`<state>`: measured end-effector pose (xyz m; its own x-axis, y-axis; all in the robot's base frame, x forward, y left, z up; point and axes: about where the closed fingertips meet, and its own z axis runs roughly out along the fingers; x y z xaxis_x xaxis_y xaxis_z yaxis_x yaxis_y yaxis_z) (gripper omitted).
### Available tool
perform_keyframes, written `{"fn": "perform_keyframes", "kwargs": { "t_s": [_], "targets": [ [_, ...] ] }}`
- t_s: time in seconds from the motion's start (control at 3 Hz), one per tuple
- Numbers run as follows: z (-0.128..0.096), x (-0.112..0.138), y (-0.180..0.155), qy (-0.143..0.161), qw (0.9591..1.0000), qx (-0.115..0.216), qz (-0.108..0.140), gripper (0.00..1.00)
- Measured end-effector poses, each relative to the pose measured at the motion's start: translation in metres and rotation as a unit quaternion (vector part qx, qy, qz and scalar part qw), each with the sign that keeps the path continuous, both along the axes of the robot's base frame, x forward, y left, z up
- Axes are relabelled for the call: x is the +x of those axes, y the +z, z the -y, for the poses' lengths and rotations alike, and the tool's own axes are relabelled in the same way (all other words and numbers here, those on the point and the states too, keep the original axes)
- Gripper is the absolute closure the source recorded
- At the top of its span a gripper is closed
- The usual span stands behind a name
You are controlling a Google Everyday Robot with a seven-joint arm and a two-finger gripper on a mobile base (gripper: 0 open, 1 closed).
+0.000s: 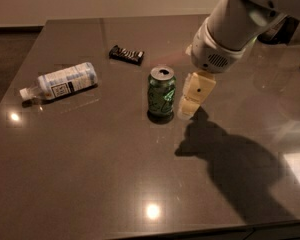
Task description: Move green can near blue plastic bottle
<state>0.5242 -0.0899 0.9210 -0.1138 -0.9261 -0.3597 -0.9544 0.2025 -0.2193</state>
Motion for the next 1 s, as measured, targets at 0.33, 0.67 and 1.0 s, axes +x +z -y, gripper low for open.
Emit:
{"fn": "perform_keyframes", "kwargs": {
  "t_s": [0.33, 0.67, 1.0],
  "targets": [
    [-0.015, 0.010, -0.010, 0.005, 0.9998, 0.015, -0.008, 0.00],
    [-0.026, 0.016, -0.018, 0.012, 0.9995, 0.026, -0.014, 0.00],
    [-0.034, 0.020, -0.022, 0.019, 0.9990, 0.036, -0.019, 0.00]
  ]
}}
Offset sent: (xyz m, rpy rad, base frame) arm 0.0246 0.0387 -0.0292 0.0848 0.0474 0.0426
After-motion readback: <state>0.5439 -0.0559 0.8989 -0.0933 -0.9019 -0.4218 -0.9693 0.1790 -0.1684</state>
